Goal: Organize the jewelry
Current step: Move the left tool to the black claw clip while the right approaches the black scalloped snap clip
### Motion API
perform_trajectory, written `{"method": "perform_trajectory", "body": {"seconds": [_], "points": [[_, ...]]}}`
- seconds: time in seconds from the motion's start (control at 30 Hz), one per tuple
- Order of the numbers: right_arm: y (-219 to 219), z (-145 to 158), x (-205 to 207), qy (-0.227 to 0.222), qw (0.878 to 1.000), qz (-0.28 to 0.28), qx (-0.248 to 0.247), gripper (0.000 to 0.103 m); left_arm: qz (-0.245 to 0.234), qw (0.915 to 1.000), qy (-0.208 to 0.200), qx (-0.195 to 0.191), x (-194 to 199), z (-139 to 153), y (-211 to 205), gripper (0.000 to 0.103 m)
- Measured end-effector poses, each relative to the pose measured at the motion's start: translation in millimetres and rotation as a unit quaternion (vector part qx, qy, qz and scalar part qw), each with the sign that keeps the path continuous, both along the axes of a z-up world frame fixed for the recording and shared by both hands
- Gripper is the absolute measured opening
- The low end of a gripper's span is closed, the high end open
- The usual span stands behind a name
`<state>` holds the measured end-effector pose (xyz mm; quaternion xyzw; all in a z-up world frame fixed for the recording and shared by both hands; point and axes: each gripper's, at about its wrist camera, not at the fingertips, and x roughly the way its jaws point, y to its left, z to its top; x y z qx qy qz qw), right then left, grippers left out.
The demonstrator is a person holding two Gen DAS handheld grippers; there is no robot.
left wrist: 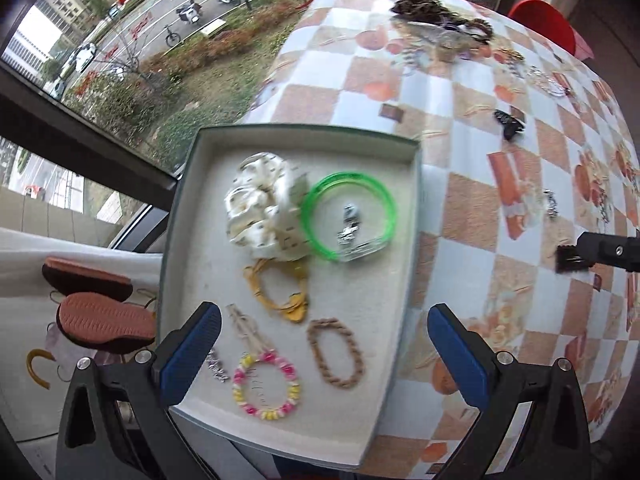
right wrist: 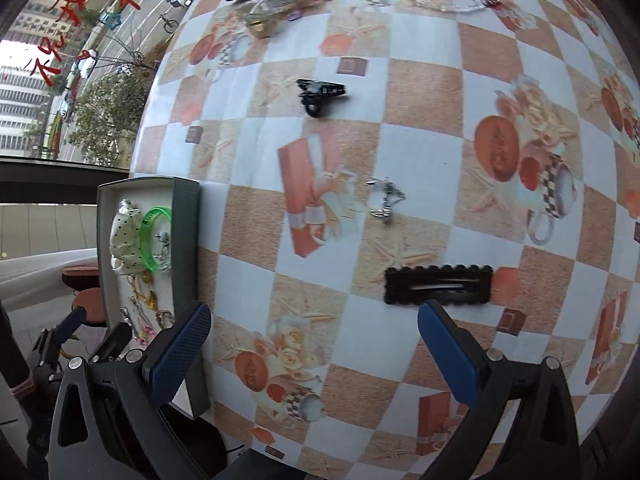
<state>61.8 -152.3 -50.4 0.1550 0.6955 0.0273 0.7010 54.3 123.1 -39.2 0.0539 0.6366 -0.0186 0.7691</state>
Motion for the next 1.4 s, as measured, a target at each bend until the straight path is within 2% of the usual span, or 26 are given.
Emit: {"method": "perform_trajectory", "body": {"seconds": [0.3, 0.53, 0.63, 0.77, 0.97, 1.1, 1.3, 1.33, 1.4], "points": [[-42.3, 0.3, -19.9, -0.006, 0.999, -0.005, -0.033, 0.103, -0.042, 0.9991, -0.001, -0.007, 8.8, 5.3, -53.4, 0.103], [-57.0, -1.7, -32.4, -0.015, 0.997, 0.038, -0.065, 0.103, -0.067, 0.9976, -0.004, -0.017, 17.0, 7.2, -86.1, 0.103], [-57.8, -5.2, -36.2, -0.021, 0.994, 0.071, -0.082, 0.103, -0.066, 0.9971, 0.004, -0.038, 27.5, 4.8, -99.0, 0.103], [-51.2, -12.1, -37.4, -0.035, 0.985, 0.129, -0.111, 0.103, -0.031, 0.9941, 0.031, -0.099, 50.7, -2.4, -110.0, 0.103], [-34.0, -22.5, -35.2, -0.057, 0.964, 0.216, -0.146, 0.103, -0.003, 0.989, 0.044, -0.141, 90.3, -17.8, -134.9, 0.103], [-24.7, -28.2, -32.4, -0.069, 0.954, 0.249, -0.152, 0.101, 0.002, 0.989, 0.041, -0.142, 117.4, -29.6, -152.0, 0.103], [-6.1, -42.3, -22.4, -0.077, 0.937, 0.3, -0.161, 0.096, -0.028, 0.9918, 0.036, -0.119, 143.3, -49.8, -179.5, 0.1], [-4.0, -44.8, -21.2, -0.076, 0.935, 0.307, -0.159, 0.094, -0.035, 0.992, 0.035, -0.116, 145.6, -52.5, -183.8, 0.091], [0.6, -49.8, -19.6, -0.073, 0.933, 0.315, -0.158, 0.092, -0.044, 0.9919, 0.045, -0.11, 150.0, -60.7, -191.9, 0.087]]}}
